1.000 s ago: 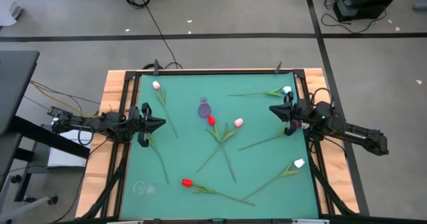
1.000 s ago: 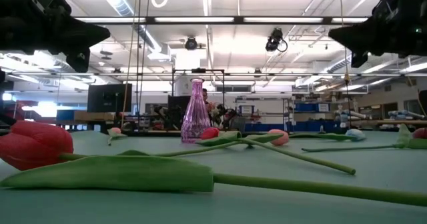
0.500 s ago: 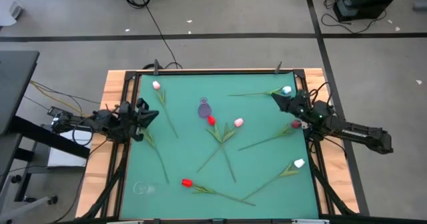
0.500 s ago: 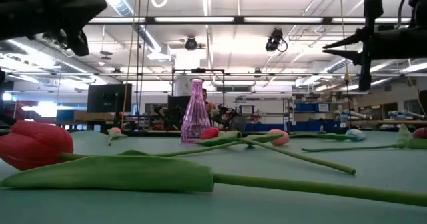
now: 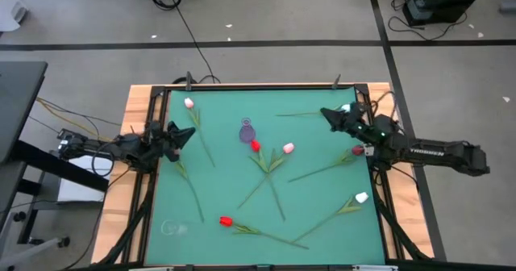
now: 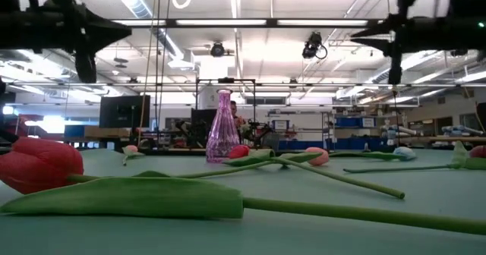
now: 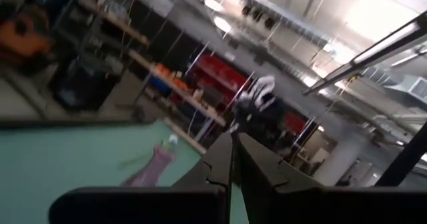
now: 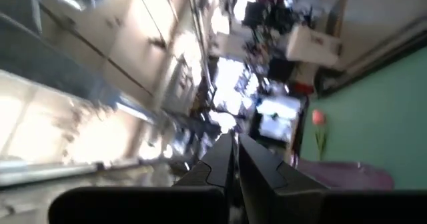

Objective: Sort flowers into vase by color
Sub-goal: Put the top red flower into the violet vase

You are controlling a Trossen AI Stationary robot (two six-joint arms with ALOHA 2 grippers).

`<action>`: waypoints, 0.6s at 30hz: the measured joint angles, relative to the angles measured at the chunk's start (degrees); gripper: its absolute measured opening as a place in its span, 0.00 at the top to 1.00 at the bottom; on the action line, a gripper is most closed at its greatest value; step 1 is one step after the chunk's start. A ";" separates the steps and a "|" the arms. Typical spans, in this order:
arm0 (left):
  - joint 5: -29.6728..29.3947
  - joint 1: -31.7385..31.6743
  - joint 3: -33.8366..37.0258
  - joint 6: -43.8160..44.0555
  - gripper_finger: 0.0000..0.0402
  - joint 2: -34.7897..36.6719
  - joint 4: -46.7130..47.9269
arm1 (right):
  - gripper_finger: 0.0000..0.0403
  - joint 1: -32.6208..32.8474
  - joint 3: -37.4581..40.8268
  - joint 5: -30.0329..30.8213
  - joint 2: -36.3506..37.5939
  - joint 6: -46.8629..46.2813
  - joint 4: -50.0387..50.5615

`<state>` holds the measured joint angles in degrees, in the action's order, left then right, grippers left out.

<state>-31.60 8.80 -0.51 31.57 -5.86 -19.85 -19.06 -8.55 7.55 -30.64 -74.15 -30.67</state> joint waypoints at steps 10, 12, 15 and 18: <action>6.89 0.00 -6.13 11.47 0.93 -15.51 9.73 | 0.92 3.89 -17.59 -9.88 -25.17 2.44 20.69; 8.22 0.00 -6.99 13.17 0.93 -18.22 9.77 | 0.92 5.18 -18.13 -10.64 -28.89 1.51 19.89; 10.05 0.09 -7.42 16.71 0.93 -21.99 11.33 | 0.92 6.97 -18.21 -11.18 -33.93 -1.56 20.13; 12.19 0.07 -7.43 20.14 0.93 -25.43 12.97 | 0.92 9.14 -18.21 -11.95 -38.86 -5.37 19.80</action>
<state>-19.41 8.86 -7.94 51.71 -31.29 -6.88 -9.92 -26.76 -4.40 -69.50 -79.51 -10.88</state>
